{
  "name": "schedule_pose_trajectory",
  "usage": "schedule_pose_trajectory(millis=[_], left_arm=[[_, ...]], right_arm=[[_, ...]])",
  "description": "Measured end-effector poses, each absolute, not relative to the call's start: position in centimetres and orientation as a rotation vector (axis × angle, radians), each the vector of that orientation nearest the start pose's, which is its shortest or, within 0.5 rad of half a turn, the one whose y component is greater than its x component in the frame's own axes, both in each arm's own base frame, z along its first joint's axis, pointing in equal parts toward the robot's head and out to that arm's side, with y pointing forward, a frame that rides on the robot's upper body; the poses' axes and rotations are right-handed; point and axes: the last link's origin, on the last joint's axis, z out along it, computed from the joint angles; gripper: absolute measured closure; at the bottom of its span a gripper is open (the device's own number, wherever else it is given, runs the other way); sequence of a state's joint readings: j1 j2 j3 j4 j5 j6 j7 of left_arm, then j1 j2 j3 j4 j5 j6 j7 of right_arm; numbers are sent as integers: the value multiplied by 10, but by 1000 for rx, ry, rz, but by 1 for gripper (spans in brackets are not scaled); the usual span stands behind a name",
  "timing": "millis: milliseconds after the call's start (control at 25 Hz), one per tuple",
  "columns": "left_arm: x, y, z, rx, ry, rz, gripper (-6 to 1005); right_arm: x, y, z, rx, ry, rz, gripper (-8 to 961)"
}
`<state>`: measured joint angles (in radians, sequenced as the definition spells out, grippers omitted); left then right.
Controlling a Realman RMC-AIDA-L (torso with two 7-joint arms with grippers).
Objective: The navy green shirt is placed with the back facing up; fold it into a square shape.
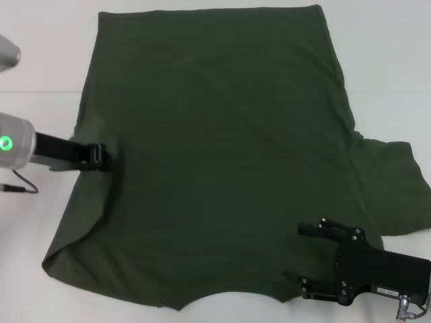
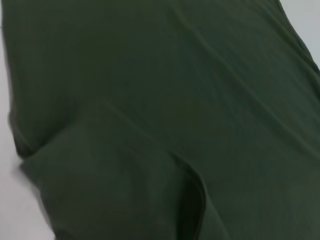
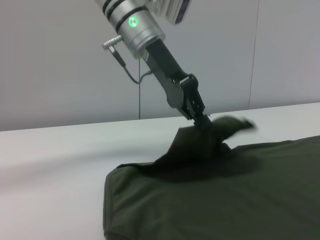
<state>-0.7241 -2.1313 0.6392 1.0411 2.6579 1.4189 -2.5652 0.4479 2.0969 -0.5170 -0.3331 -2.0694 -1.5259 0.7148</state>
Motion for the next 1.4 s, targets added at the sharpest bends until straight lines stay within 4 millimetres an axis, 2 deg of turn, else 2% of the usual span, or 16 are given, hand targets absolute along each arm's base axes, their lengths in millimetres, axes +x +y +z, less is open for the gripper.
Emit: schedule_pose_trajectory(millis=[320,560,720,1000,1080,1120,1320,1400], left_arm=[[-257,386,15,-2129,-1687,-246,951],[-266,382,13,-2136,-1730,-390,764],[-266,378,12,-2178,-1706,-510,676],[-265,361,18,-2337,-1522,-647,521],[-266,356,22,-2367,-1468,-684,288],[-268,350,27,-2396,-1401,-734,268],[-273,337,34,-2427,-1290,-806,168],[-275,331,36,-2457,-1227,-809,168]], right_arm=[[302,270,-52,-2668,252,720,69],[302,270,-52,-2668,252,720,69],[302,271,-52,-2667,251,717,69],[301,272,-51,-2661,268,723,69],[301,272,-51,-2654,270,727,68],[301,272,-51,-2650,272,729,68],[301,272,-50,-2648,276,731,68],[301,273,-50,-2647,289,736,68]])
